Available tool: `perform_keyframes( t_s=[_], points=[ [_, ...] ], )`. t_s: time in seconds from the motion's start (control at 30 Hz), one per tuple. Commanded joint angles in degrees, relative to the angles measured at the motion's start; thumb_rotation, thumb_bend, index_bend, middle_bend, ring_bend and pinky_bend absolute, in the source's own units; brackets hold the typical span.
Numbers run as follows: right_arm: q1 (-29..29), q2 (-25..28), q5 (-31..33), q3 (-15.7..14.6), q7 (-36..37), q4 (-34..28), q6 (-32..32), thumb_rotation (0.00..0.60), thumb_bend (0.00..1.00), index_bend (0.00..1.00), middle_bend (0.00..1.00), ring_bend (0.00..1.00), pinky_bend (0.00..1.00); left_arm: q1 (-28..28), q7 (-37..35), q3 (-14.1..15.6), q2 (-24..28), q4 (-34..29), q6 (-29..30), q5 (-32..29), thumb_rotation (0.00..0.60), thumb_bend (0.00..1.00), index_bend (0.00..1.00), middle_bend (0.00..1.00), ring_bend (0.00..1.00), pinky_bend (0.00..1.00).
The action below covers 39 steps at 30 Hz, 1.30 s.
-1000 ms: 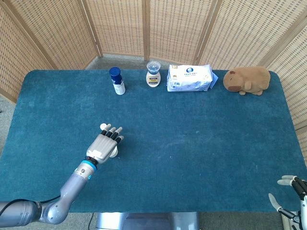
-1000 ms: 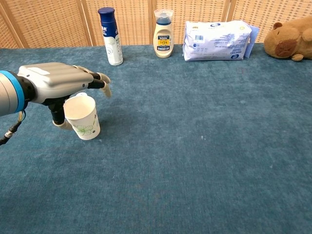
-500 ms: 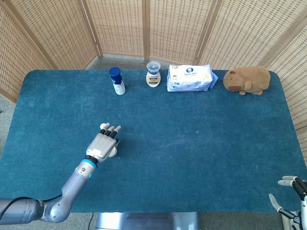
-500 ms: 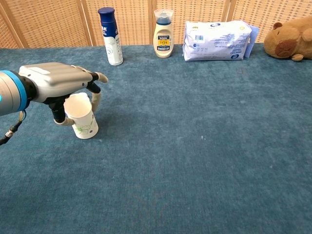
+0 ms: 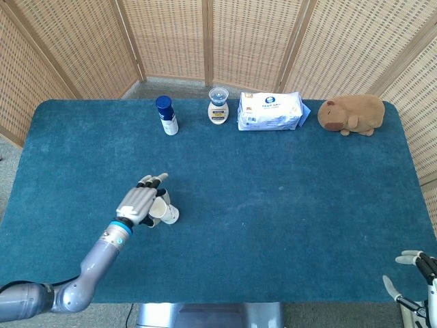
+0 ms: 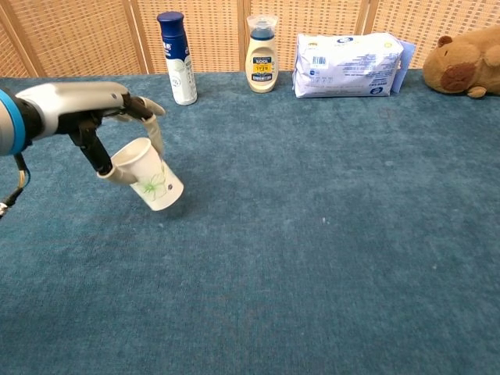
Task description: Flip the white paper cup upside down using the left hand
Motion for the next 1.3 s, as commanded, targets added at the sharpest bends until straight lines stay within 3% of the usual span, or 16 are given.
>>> perform_keyframes(
  t_s=[0.03, 0.3, 0.47, 0.57, 0.73, 0.9, 1.07, 1.3],
  points=[
    [0.4, -0.5, 0.0, 0.2, 0.2, 0.3, -0.5, 0.427, 0.32, 0.43, 0.37, 0.36, 0.36, 2.5, -11.2, -3.3, 2.7, 0.5, -6.8, -3.1, 0.6, 0.27, 0.44, 0.03, 0.0, 0.01],
    [1.3, -1.1, 0.1, 0.5, 1.5, 0.4, -1.9, 0.427, 0.32, 0.43, 0.37, 0.36, 0.36, 2.9, -25.2, -5.9, 3.1, 7.2, -18.0, -7.7, 0.6, 0.25, 0.41, 0.03, 0.0, 0.01],
    [1.3, -1.0, 0.6, 0.5, 2.8, 0.4, -2.2, 0.428, 0.32, 0.43, 0.37, 0.36, 0.36, 1.6, -26.1, -4.3, 3.0, 10.2, -20.8, -6.7, 0.6, 0.21, 0.2, 0.03, 0.0, 0.01],
    [1.2, -0.9, 0.6, 0.4, 3.0, 0.4, -2.1, 0.428, 0.32, 0.43, 0.37, 0.36, 0.36, 0.3, -24.8, -2.7, 3.6, 10.8, -21.6, -5.9, 0.6, 0.18, 0.14, 0.02, 0.0, 0.01],
    [0.9, -0.6, 0.5, 0.5, 3.2, 0.3, -1.4, 0.427, 0.32, 0.43, 0.37, 0.36, 0.36, -1.7, -20.9, -0.4, 5.0, 9.4, -18.2, -3.7, 0.6, 0.16, 0.11, 0.01, 0.0, 0.01],
    [0.8, -0.6, 0.4, 0.5, 3.4, 0.4, -1.2, 0.428, 0.32, 0.43, 0.37, 0.36, 0.36, -2.2, -16.1, 1.0, 6.4, 5.2, -10.6, 0.9, 0.6, 0.16, 0.11, 0.01, 0.0, 0.01],
    [0.9, -1.0, 0.4, 0.6, 3.5, 0.7, -1.4, 0.426, 0.32, 0.43, 0.37, 0.36, 0.36, -2.3, -7.4, 4.4, 8.0, 0.5, -3.1, 7.7, 0.6, 0.16, 0.16, 0.01, 0.0, 0.01],
    [1.1, -1.4, 0.5, 0.7, 3.9, 1.2, -1.6, 0.429, 0.32, 0.43, 0.37, 0.36, 0.36, -5.4, 6.4, 8.6, 4.9, 0.1, 1.8, 6.9, 0.6, 0.16, 0.18, 0.01, 0.0, 0.01]
  ],
)
